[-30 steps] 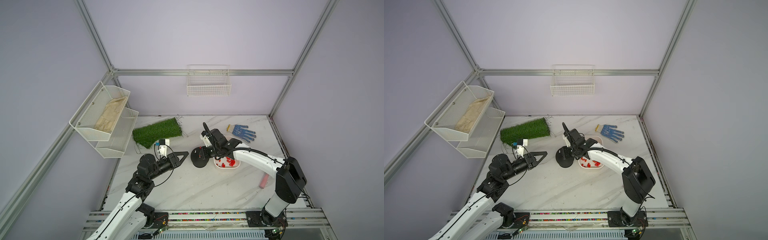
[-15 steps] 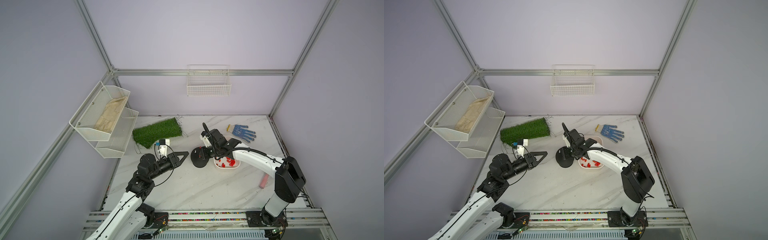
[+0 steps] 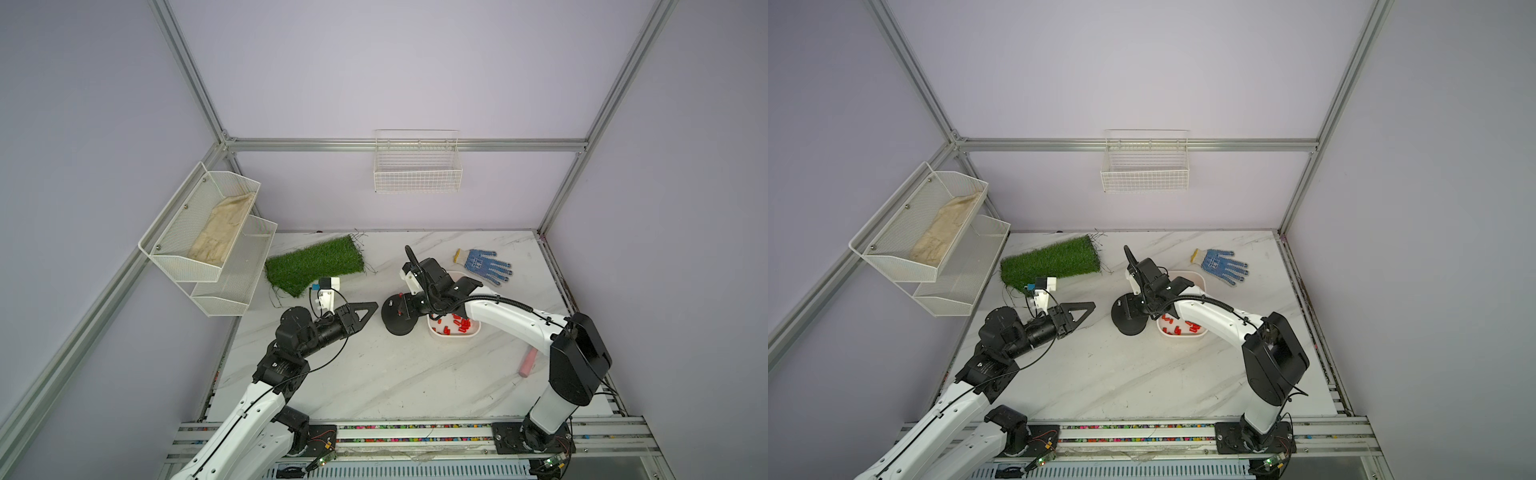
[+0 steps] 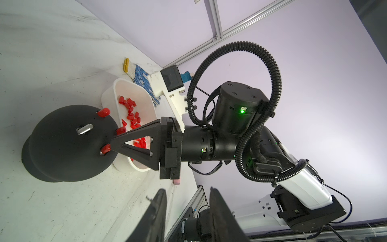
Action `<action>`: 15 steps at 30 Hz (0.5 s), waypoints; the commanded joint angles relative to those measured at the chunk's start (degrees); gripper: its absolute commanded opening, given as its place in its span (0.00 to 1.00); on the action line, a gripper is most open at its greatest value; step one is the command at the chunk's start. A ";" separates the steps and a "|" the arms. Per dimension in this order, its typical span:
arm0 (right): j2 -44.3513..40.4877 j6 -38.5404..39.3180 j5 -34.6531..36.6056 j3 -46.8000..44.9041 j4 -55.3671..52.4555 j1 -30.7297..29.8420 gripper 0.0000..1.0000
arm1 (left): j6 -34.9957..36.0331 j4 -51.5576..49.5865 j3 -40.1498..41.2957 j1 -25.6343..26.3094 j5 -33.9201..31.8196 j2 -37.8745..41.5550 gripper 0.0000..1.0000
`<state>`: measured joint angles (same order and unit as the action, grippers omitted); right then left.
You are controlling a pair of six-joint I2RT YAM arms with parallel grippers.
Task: Cover the protruding screws with screw protection sleeves
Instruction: Attach the screw protection sleeve to the screw, then pick up the screw protection sleeve from the storage box.
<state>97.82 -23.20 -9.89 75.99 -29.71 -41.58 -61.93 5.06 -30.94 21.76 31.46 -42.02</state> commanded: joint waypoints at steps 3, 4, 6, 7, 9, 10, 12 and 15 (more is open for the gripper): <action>-1.62 -0.03 1.33 3.23 -1.79 0.19 0.14 | 0.14 2.06 1.60 -0.40 0.53 -0.06 0.36; -2.20 -0.25 1.57 3.88 -1.93 0.19 0.16 | 0.14 1.91 1.54 -0.40 0.49 -0.15 0.36; -3.44 -0.33 2.11 4.60 -2.07 0.19 0.20 | 0.40 1.31 1.27 -0.40 0.20 -0.27 0.36; -4.12 -0.41 2.53 4.82 -2.18 0.20 0.22 | 0.58 0.84 1.12 -0.40 0.11 -0.41 0.37; -5.54 -0.48 3.62 4.76 -2.31 0.22 0.23 | 1.06 -0.28 0.57 -0.40 -0.03 -0.59 0.37; -6.51 -0.46 4.21 4.48 -2.31 0.34 0.23 | 1.51 -1.39 0.24 -0.40 -0.36 -0.68 0.37; -8.46 -0.56 5.04 3.47 -2.19 1.12 0.23 | 2.77 -4.70 -0.91 -0.40 -1.23 -1.20 0.37; -11.54 -0.85 5.64 1.22 -1.84 3.87 0.22 | 4.25 -8.34 -2.78 -0.42 -1.17 -3.02 0.37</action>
<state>89.62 -23.49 -6.66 78.52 -31.22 -39.97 -60.51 0.21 -31.05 21.76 30.85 -43.92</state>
